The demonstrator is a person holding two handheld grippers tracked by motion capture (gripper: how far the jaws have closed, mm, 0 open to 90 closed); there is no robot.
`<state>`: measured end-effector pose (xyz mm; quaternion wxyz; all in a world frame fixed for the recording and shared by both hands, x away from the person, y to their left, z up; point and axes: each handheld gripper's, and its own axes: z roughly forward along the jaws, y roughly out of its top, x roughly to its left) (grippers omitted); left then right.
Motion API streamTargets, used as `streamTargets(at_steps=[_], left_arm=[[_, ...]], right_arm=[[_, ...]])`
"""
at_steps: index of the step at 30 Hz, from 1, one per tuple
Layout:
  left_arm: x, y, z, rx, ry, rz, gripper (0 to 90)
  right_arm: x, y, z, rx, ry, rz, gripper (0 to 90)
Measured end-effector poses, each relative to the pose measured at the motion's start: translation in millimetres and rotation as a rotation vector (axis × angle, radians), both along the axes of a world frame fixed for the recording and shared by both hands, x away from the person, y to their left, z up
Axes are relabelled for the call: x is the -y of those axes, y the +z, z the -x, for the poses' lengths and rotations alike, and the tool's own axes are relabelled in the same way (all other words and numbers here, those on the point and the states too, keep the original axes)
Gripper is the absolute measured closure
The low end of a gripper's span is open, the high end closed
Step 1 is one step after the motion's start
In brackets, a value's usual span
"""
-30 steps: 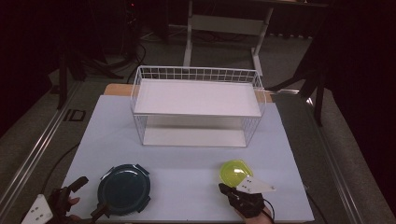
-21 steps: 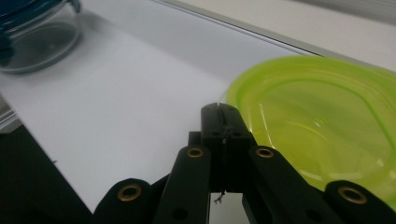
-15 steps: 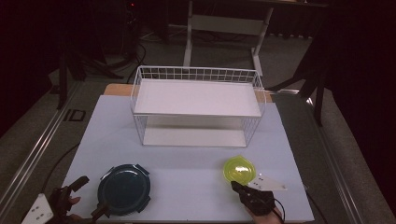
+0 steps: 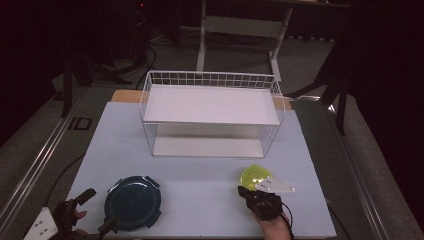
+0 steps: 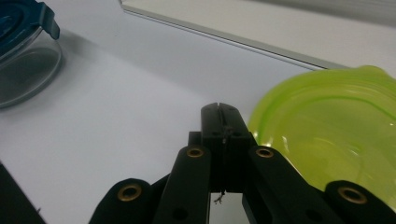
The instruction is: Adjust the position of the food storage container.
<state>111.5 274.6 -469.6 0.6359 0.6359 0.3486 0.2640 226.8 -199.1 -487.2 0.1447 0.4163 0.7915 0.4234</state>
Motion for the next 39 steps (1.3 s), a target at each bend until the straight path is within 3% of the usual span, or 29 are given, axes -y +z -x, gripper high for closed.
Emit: streamTargets(at_steps=[5,9,23,25,28,33,36,39], left_arm=[[-0.6,0.1,0.5,0.001,-0.002,0.003,2.7],[-0.7,0.2,0.6,0.002,-0.001,0.005,2.7],[2.5,-0.7,-1.0,-0.008,-0.001,-0.021,2.7],[3.1,-0.2,-0.9,-0.025,-0.027,-0.018,2.8],[4.5,0.3,-0.2,-0.028,-0.064,-0.029,4.3],[8.6,-0.6,-1.5,-0.050,-0.092,-0.063,6.0],[7.4,0.1,-1.3,-0.058,-0.106,-0.078,10.3],[1.7,0.8,-2.1,-0.081,-0.128,-0.088,16.9]], right_arm=[[-1.4,-5.2,-8.3,-0.019,-0.036,0.022,90.0],[7.7,-5.1,-6.4,-0.023,-0.067,0.028,90.0],[72.2,-4.8,-3.7,-0.008,-0.242,0.040,90.0],[77.4,-4.7,-3.4,-0.006,-0.259,0.038,90.0],[78.5,-2.4,0.2,-0.005,-0.251,0.011,89.9],[70.7,8.8,8.3,0.052,-0.206,-0.033,84.7],[65.5,14.8,10.8,0.079,-0.177,-0.048,77.2],[60.3,18.2,12.8,0.095,-0.139,-0.058,62.6]])
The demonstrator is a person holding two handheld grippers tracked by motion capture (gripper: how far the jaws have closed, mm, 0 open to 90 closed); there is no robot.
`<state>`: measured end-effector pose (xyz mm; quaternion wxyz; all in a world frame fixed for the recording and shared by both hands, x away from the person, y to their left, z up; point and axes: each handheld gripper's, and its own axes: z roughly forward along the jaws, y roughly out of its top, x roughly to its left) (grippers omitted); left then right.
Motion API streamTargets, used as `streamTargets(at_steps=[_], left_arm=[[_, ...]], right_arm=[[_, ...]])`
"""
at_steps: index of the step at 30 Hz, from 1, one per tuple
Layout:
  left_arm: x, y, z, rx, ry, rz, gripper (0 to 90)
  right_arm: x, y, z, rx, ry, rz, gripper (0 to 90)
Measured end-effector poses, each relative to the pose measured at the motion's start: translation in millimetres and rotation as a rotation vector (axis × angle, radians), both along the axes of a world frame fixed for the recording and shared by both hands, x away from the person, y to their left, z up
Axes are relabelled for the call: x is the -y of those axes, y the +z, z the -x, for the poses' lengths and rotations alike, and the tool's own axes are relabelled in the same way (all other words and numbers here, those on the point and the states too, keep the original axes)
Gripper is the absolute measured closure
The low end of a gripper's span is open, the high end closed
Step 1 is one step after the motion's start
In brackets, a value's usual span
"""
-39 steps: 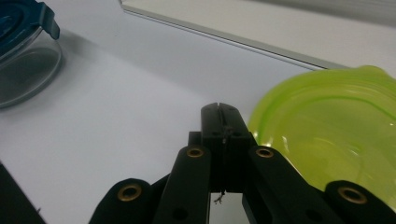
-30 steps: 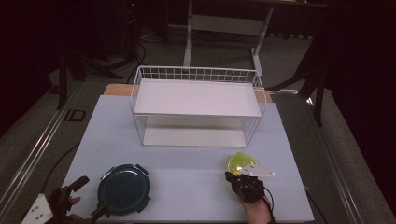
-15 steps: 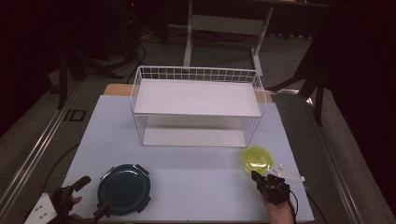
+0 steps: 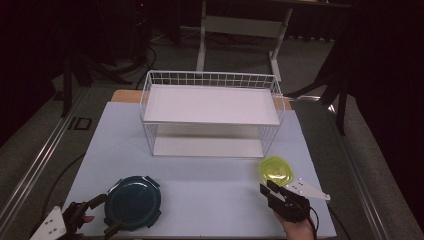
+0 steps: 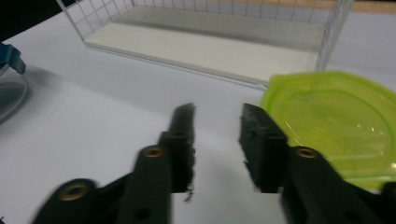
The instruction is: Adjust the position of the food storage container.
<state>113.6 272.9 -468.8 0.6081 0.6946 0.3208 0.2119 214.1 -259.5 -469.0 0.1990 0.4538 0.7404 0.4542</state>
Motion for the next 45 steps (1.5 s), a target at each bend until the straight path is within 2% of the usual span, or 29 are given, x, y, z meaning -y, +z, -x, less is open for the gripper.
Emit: streamTargets(at_steps=[3,4,5,8,9,10,11,14,15,17,20,21,22,24,29,30,33,41,45], left_arm=[[-10.2,2.8,-0.6,-0.028,0.002,-0.044,28.0],[-13.4,2.6,-0.9,-0.042,-0.005,-0.040,33.3],[-17.3,1.9,-1.0,-0.059,-0.004,-0.050,37.0],[-28.4,-3.8,0.0,-0.124,-0.002,-0.098,49.9],[-32.6,-7.2,0.9,-0.152,-0.012,-0.122,56.8],[-34.5,-9.3,2.0,-0.161,-0.016,-0.140,63.0],[-36.7,-12.4,3.3,-0.177,-0.019,-0.166,67.2],[-41.5,-20.9,6.0,-0.223,-0.053,-0.249,86.1],[-41.9,-23.3,6.5,-0.239,-0.068,-0.269,90.0],[-40.8,-28.1,5.3,-0.284,-0.080,-0.299,90.0],[-34.5,-35.1,1.3,-0.337,-0.093,-0.344,90.0],[-33.0,-37.1,-0.3,-0.345,-0.092,-0.350,90.0],[-34.1,-37.6,-1.5,-0.350,-0.094,-0.333,90.0],[-37.3,-36.8,-3.0,-0.350,-0.075,-0.311,90.0],[-38.4,-38.6,-6.3,-0.351,-0.062,-0.300,90.0],[-37.4,-38.3,-9.9,-0.338,-0.041,-0.315,90.0],[-38.1,-39.7,-17.7,-0.329,-0.015,-0.309,90.0],[-37.7,-40.2,-38.2,-0.323,0.007,-0.308,90.0],[-40.1,-40.7,-47.5,-0.333,0.022,-0.283,90.0]], right_arm=[[-3.5,2.5,1.4,0.015,0.015,-0.022,36.3],[-4.7,2.6,0.6,0.008,0.029,-0.033,23.8],[-5.6,2.4,0.2,0.012,0.033,-0.025,18.0],[-9.1,0.5,0.2,0.029,0.042,-0.006,12.2],[-9.6,0.3,-0.1,0.026,0.056,-0.015,12.9],[-8.8,0.9,0.2,0.020,0.081,-0.050,13.8],[-8.6,1.5,0.4,0.020,0.088,-0.061,13.9],[-8.2,6.0,2.5,0.048,0.089,-0.077,14.3],[-8.1,7.4,3.0,0.060,0.085,-0.072,14.3],[-7.5,9.3,3.1,0.069,0.096,-0.088,14.3],[-8.0,10.0,3.7,0.069,0.089,-0.086,14.3],[-8.0,9.8,3.8,0.069,0.088,-0.085,14.3],[-8.0,9.7,3.8,0.068,0.088,-0.081,14.3],[-6.9,9.5,3.9,0.073,0.085,-0.086,14.5],[-5.8,8.8,3.2,0.067,0.083,-0.090,14.7],[-6.1,8.5,2.9,0.066,0.085,-0.087,14.7],[-9.2,8.0,3.8,0.066,0.098,-0.083,14.7],[-9.3,8.9,4.7,0.072,0.108,-0.084,14.7],[-11.0,8.1,4.7,0.072,0.124,-0.081,14.7]])
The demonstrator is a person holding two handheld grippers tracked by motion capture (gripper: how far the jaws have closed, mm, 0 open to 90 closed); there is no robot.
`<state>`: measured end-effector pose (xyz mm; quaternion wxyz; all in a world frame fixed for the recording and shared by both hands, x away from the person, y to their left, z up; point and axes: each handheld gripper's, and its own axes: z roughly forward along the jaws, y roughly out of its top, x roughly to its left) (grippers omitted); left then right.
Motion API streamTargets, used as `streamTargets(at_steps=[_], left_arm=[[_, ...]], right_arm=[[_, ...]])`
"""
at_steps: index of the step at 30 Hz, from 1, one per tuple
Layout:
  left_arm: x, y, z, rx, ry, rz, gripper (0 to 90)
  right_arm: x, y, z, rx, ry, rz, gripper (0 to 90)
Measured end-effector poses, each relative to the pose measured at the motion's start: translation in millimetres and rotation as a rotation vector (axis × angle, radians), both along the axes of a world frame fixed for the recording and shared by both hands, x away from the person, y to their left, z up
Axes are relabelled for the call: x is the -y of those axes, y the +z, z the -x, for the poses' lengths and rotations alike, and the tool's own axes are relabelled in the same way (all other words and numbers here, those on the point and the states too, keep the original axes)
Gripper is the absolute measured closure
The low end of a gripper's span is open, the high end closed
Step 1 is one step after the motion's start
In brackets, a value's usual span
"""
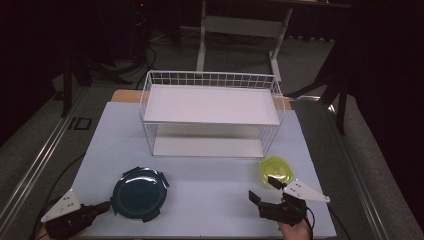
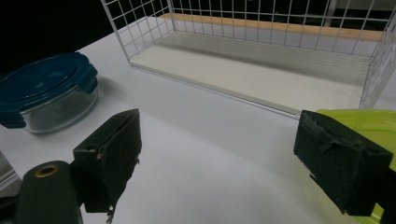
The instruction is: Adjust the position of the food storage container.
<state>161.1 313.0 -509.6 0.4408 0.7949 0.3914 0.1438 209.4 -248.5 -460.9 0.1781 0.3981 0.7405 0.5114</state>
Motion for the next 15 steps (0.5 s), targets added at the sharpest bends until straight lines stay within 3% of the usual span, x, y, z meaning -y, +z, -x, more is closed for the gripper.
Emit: streamTargets(at_steps=[6,9,15], left_arm=[[0.8,-2.8,2.1,-0.001,0.005,-0.024,90.0],[-0.7,-5.3,1.5,0.023,0.027,-0.001,90.0],[3.4,-5.5,-9.5,0.019,0.031,0.010,90.0]], right_arm=[[3.2,0.4,0.7,0.007,-0.005,-0.006,14.7],[3.6,-0.6,0.5,0.007,-0.003,-0.004,14.7],[1.6,-1.6,0.4,0.003,0.002,0.001,14.7]])
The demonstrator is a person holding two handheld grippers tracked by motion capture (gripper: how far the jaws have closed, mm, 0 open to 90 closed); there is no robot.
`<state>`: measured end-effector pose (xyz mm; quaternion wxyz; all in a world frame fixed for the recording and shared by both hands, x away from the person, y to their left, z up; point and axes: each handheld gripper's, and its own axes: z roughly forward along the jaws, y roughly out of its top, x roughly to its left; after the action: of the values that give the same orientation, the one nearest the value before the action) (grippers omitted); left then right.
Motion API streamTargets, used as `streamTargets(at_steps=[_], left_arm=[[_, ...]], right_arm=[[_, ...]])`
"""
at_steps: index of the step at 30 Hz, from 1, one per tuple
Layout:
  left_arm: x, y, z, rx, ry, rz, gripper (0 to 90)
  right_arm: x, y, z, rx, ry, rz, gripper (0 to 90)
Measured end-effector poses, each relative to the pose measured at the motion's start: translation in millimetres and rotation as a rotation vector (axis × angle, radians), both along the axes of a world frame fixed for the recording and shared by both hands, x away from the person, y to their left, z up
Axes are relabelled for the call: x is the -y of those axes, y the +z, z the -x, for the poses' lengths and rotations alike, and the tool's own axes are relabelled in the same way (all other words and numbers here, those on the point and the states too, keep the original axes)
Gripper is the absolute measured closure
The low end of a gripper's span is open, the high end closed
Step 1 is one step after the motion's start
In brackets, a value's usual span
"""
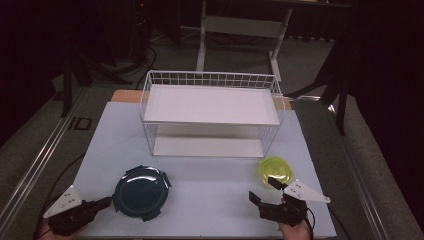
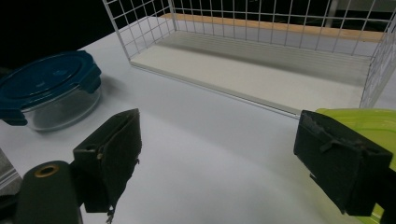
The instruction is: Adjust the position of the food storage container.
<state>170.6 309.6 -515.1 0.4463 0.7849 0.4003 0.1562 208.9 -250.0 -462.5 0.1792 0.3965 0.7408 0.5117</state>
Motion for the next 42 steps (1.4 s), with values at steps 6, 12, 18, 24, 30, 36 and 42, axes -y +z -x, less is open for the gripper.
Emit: streamTargets(at_steps=[6,12,18,24,30,36,42], left_arm=[[15.6,2.4,-21.5,-0.019,-0.040,-0.007,90.0],[38.4,2.0,-42.3,-0.017,-0.092,-0.001,90.0],[53.7,-0.9,-60.0,-0.004,-0.101,0.020,90.0],[57.4,4.4,-63.1,0.019,-0.114,0.010,90.0],[56.8,0.2,-63.2,-0.003,-0.103,-0.018,90.0],[58.2,0.0,-64.6,-0.006,-0.097,0.002,90.0],[66.9,1.8,-70.5,-0.003,-0.104,0.018,90.0]], right_arm=[[-1.3,-0.4,0.5,-0.004,0.011,0.001,14.7],[-0.7,-0.4,0.3,-0.007,0.014,-0.002,14.7],[0.4,-0.6,0.8,-0.010,0.016,-0.004,14.7],[2.2,-0.2,0.7,-0.013,0.014,-0.011,14.7],[3.7,-0.4,0.9,-0.014,0.013,-0.012,14.7],[2.2,-0.9,0.6,-0.016,0.016,-0.010,14.7],[1.5,-1.0,0.4,-0.013,0.022,-0.005,14.7]])
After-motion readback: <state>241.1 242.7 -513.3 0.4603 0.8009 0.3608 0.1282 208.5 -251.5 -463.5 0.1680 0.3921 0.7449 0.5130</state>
